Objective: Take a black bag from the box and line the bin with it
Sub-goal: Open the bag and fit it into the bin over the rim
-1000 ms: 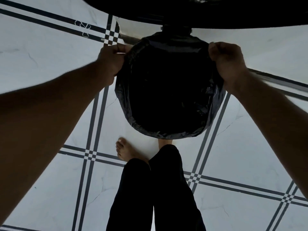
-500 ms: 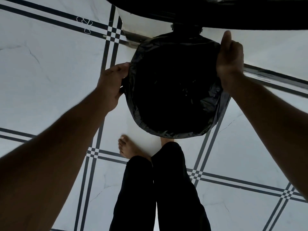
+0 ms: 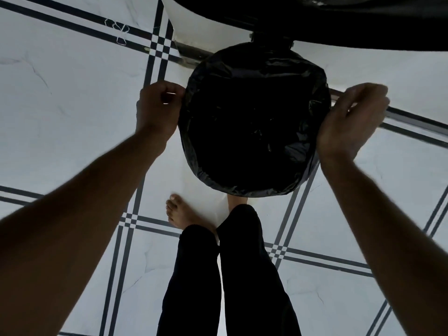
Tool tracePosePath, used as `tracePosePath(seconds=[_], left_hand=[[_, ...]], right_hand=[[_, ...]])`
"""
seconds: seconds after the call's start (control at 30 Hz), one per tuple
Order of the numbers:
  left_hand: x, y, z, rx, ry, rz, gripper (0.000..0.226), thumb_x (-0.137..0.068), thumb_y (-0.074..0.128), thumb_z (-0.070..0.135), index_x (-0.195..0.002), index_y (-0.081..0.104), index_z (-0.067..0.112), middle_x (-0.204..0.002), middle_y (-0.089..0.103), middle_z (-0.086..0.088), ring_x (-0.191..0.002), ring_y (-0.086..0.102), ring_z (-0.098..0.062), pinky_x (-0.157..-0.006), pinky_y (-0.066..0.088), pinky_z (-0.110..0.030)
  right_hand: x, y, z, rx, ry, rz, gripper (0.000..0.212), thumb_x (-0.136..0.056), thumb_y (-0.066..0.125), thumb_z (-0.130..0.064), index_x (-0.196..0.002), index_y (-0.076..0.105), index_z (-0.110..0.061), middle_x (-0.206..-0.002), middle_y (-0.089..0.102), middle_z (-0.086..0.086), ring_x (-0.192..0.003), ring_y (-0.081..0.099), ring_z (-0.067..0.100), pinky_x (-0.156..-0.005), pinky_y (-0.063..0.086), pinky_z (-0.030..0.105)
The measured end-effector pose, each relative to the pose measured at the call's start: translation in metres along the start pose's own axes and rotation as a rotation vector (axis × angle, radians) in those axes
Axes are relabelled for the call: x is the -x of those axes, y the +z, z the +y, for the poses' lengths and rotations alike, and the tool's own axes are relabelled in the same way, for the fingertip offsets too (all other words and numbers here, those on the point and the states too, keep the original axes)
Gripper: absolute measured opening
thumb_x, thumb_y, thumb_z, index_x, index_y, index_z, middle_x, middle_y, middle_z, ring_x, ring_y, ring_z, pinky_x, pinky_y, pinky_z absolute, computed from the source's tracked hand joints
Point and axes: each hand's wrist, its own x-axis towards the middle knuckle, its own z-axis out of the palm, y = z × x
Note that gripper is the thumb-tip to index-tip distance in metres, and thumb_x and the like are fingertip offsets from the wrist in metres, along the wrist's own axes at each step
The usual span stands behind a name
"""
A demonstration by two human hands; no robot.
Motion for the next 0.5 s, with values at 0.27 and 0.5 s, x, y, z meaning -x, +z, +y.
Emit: tracePosePath(seconds=[0.27, 0.5], left_hand=[[0.026, 0.006, -0.003, 0.136, 0.087, -0.042, 0.029, -0.095, 0.053, 0.032, -0.081, 0.064, 0.009, -0.069, 0.059, 0.010, -0.064, 0.053, 0.001, -0.063, 0.043, -0.016], [0.028, 0.022, 0.003, 0.245, -0.028, -0.039, 0.019, -0.096, 0.053, 0.032, -0.084, 0.059, 0.019, -0.075, 0.056, 0.012, -0.067, 0.055, 0.003, -0.058, 0.044, -0.013]], right_hand=[[0.041, 0.005, 0.000, 0.101, -0.024, -0.210, 0.044, -0.098, 0.038, -0.032, -0.136, 0.048, -0.011, -0.132, 0.054, 0.006, -0.125, 0.049, 0.026, -0.094, 0.034, 0.034], [0.011, 0.022, -0.001, 0.018, -0.002, -0.269, 0.042, -0.102, 0.035, -0.043, -0.112, 0.050, -0.005, -0.112, 0.058, 0.008, -0.107, 0.055, 0.026, -0.082, 0.039, 0.031]])
